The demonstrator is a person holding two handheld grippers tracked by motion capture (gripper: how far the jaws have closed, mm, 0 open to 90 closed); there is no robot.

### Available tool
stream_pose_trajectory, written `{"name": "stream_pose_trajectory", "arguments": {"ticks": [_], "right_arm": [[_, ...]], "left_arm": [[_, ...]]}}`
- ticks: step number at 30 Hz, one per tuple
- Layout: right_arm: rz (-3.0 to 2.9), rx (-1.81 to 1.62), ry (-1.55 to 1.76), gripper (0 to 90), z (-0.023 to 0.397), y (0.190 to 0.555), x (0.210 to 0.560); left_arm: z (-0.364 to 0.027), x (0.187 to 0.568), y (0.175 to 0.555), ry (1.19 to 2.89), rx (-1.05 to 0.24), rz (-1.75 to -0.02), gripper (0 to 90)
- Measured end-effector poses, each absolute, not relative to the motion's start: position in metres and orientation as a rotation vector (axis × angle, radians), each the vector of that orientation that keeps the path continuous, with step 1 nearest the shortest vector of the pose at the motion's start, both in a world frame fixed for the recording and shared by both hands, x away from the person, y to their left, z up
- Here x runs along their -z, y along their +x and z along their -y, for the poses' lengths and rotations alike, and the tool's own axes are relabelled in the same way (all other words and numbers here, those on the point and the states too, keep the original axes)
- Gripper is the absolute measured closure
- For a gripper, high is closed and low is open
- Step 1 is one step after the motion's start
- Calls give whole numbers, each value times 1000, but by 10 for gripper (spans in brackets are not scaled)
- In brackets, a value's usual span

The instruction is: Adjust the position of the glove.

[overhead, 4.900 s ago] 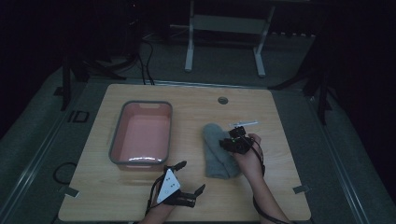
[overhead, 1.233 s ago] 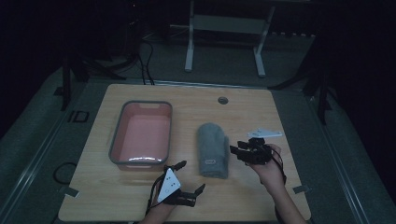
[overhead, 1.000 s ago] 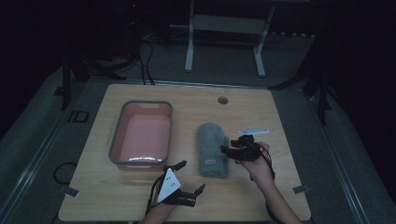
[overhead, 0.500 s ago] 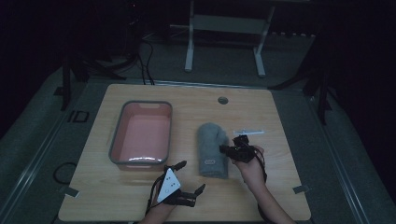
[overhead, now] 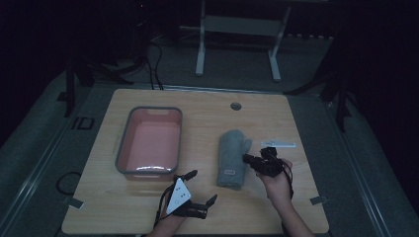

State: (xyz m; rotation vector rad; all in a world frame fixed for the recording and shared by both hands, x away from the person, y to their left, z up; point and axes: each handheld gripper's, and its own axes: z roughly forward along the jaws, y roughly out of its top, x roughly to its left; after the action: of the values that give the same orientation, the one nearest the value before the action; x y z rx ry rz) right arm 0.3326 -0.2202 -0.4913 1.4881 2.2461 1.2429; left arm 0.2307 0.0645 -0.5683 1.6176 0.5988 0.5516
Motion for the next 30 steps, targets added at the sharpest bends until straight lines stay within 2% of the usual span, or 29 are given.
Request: {"name": "stream_pose_trajectory", "arguments": {"ticks": [11, 14, 20, 22, 24, 30], "right_arm": [[-2294, -1186, 1551, 861, 217, 347, 521], [-2292, -1195, 1546, 773, 220, 348, 522], [-2283, -1178, 1288, 446, 224, 341, 506], [-2284, -1108, 1219, 433, 223, 337, 501], [-2306, -1107, 1301, 376, 226, 338, 496], [-2291, -1137, 1334, 363, 231, 339, 489]], "left_arm": [[-65, 568, 231, 1618, -550, -598, 4], [-65, 568, 231, 1618, -551, -599, 4], [-60, 564, 233, 1649, -545, -653, 4], [-58, 557, 233, 1666, -563, -674, 4], [-58, 548, 236, 1653, -547, -687, 4], [-55, 522, 256, 1720, -506, -763, 5]]}}
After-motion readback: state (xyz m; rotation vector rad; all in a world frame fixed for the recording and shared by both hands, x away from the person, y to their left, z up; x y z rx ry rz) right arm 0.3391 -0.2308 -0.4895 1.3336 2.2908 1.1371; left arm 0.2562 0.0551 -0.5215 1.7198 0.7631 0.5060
